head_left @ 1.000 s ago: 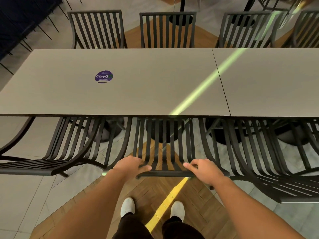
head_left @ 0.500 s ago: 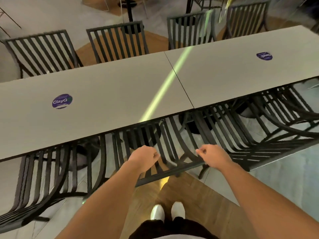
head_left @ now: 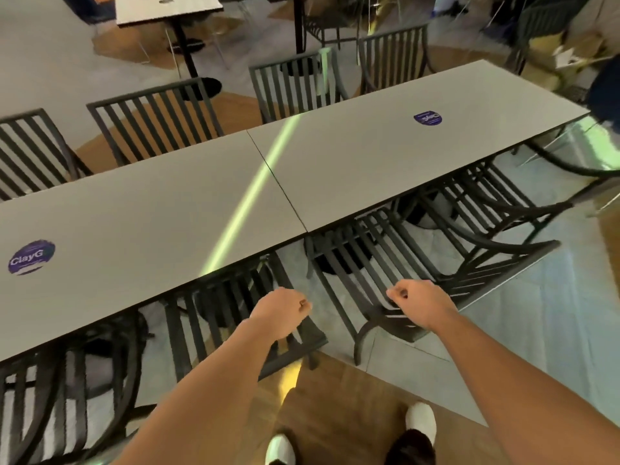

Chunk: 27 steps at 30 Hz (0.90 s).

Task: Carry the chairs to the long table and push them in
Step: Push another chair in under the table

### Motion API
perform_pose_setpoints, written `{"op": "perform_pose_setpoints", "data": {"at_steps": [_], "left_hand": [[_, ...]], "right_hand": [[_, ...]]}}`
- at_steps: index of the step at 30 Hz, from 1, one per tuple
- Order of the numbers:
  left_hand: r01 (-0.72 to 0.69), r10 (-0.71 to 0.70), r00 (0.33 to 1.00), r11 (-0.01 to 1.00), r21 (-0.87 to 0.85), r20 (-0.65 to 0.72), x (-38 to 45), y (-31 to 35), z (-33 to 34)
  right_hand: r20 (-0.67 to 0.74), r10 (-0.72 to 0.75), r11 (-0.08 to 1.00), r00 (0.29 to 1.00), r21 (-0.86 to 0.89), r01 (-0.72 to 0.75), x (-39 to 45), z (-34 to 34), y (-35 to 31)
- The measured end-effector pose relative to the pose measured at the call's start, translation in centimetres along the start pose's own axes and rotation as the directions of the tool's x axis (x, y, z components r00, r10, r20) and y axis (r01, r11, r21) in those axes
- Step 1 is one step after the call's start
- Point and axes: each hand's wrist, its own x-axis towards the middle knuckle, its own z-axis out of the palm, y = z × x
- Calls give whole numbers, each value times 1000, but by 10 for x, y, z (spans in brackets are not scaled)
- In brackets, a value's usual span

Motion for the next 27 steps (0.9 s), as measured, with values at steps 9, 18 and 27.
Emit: {"op": "perform_pose_setpoints", "data": {"at_steps": [9, 18, 27], "left_hand": [[54, -54, 998, 994, -98, -7, 58, 156, 53], [85, -83, 996, 991, -101, 18, 95, 215, 77], [86, -71, 992, 986, -143, 104, 129, 217, 85]], "right_hand": [[80, -102, 981, 992, -158, 114, 45, -70, 133], [109, -145, 968, 983, -190, 164, 87, -104, 197], [101, -99, 966, 990, -230, 120, 110, -116, 232]]}}
